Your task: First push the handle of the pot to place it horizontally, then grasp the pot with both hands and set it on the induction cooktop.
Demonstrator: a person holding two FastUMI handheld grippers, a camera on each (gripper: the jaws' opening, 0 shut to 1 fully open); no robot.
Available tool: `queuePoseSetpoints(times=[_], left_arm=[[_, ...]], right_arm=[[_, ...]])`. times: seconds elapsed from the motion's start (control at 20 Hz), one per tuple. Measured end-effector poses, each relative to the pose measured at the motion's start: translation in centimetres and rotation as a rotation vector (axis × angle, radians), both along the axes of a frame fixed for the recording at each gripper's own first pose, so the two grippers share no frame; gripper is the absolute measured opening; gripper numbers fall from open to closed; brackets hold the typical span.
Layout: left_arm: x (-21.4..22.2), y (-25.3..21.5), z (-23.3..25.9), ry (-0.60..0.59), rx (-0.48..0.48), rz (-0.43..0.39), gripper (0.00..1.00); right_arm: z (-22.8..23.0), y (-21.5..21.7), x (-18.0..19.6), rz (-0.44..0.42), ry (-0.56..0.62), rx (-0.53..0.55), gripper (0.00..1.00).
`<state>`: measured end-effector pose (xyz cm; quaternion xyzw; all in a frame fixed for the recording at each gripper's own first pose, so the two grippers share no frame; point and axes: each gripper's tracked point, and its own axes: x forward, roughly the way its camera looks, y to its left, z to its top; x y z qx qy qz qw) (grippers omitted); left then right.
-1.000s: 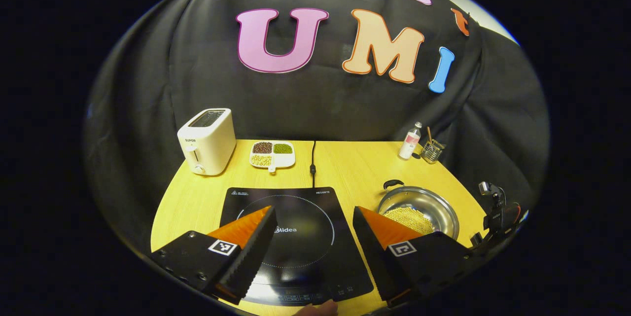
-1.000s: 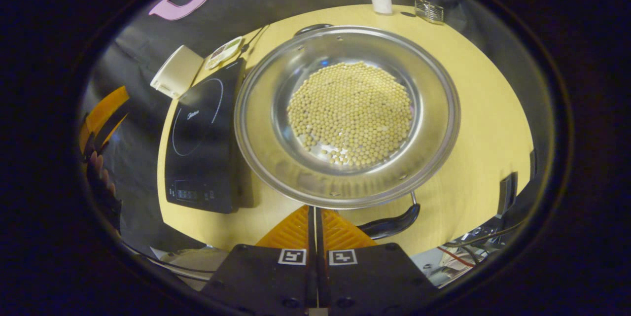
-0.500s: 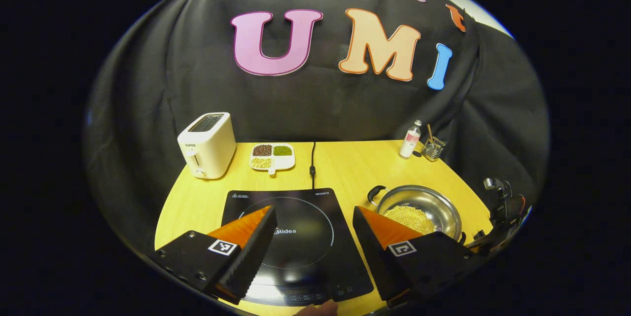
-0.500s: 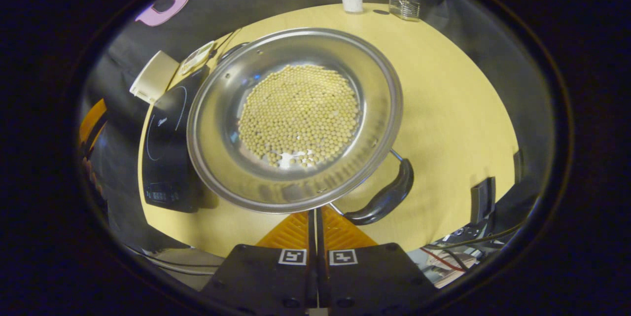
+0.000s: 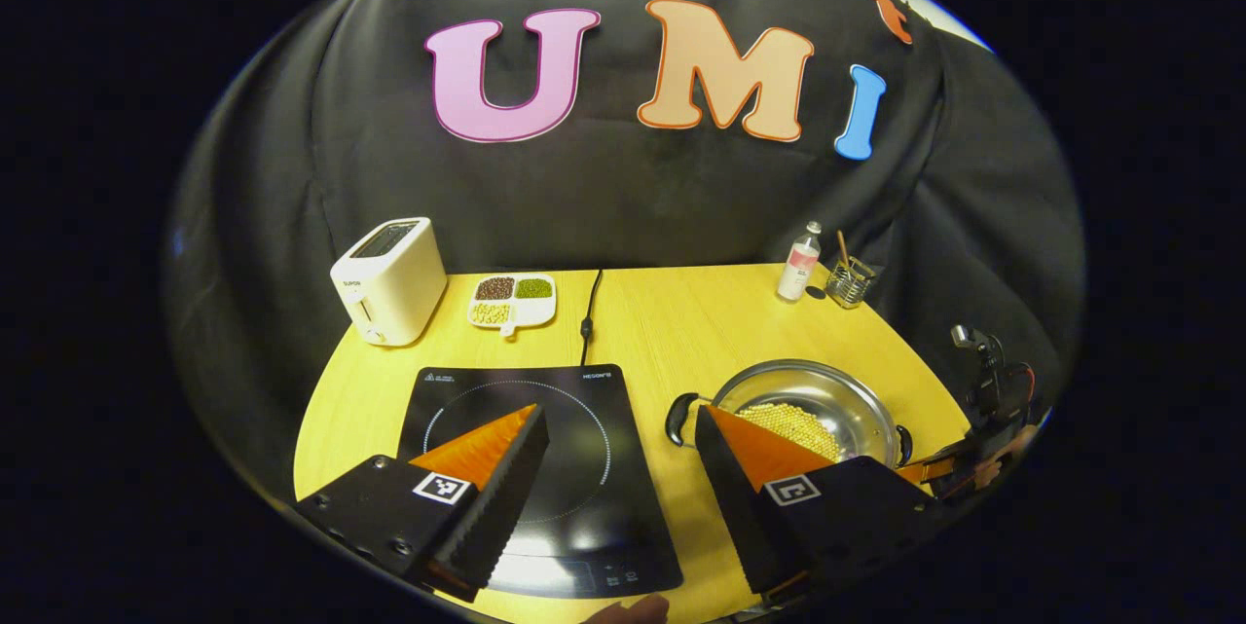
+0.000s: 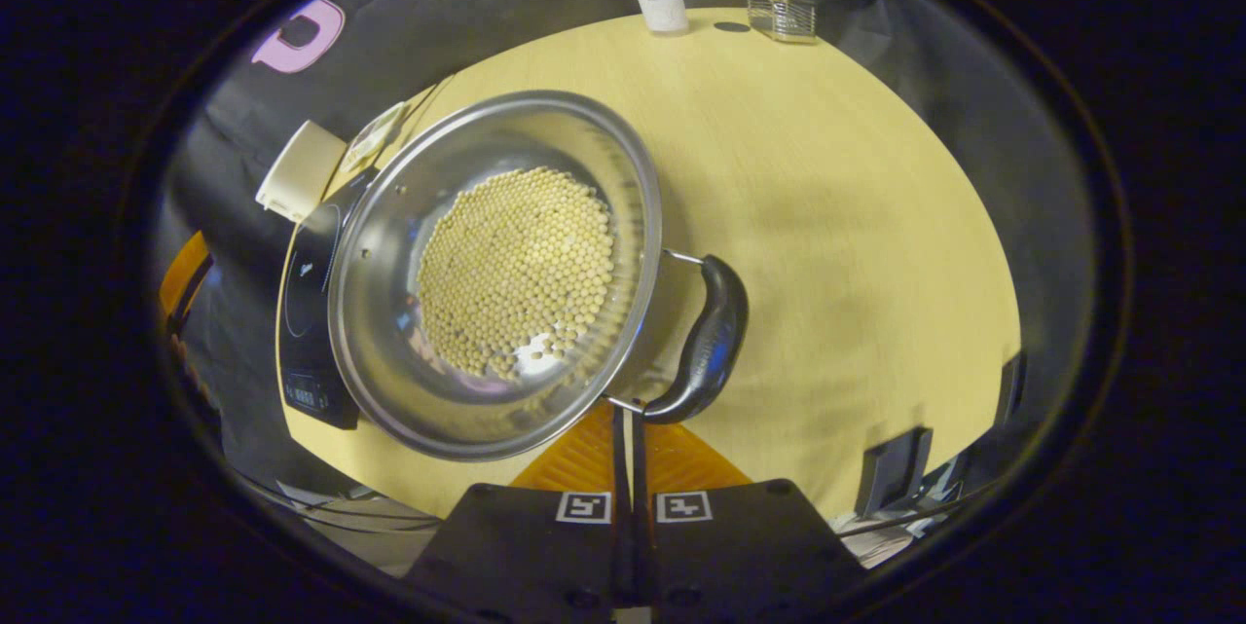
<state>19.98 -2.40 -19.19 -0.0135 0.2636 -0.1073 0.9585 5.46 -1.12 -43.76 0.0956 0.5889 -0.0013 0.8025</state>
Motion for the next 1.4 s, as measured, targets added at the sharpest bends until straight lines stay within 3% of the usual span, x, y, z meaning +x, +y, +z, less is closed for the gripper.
queuePoseSetpoints(times=[0.3, 0.5, 0.8, 0.9, 0.95, 1.0, 1.05, 1.1, 1.25, 1.35, 1.4], left_arm=[[-1.1, -1.7, -0.5, 0.049, -0.016, 0.106, 0.94], [-2.7, -3.0, -2.0, 0.114, -0.033, 0.139, 0.94], [-3.6, -4.7, -4.4, 0.215, -0.084, 0.123, 0.94], [-3.5, -4.9, -5.4, 0.245, -0.083, 0.091, 0.94], [-3.2, -4.9, -5.8, 0.252, -0.081, 0.076, 0.99], [-2.9, -4.9, -6.2, 0.26, -0.084, 0.068, 0.93], [-2.8, -5.0, -6.6, 0.273, -0.096, 0.061, 0.92], [-2.5, -5.3, -7.0, 0.285, -0.112, 0.054, 0.92], [-2.1, -5.4, -8.3, 0.33, -0.126, 0.034, 0.91], [-1.9, -5.8, -9.0, 0.351, -0.137, 0.009, 0.96], [-1.8, -6.0, -9.5, 0.363, -0.138, -0.005, 0.88]], right_arm=[[-0.1, -2.4, 3.2, 0.1, -0.031, 0.04, 0.03], [0.1, -3.4, 5.0, 0.097, -0.048, 0.088, 0.03], [1.3, -4.7, 5.8, 0.099, -0.076, 0.056, 0.03], [2.3, -5.2, 6.2, 0.063, -0.095, 0.039, 0.03], [2.8, -5.6, 6.5, 0.034, -0.111, 0.027, 0.03], [3.2, -6.0, 7.1, 0.006, -0.124, 0.016, 0.0], [4.0, -5.9, 7.4, -0.019, -0.145, 0.022, 0.03], [4.6, -6.0, 8.2, -0.043, -0.162, 0.019, 0.13], [5.2, -6.4, 9.5, -0.105, -0.187, 0.004, 0.3], [5.1, -5.6, 9.9, -0.113, -0.18, 0.02, 0.58], [4.9, -5.5, 10.0, -0.109, -0.172, 0.007, 0.73]])
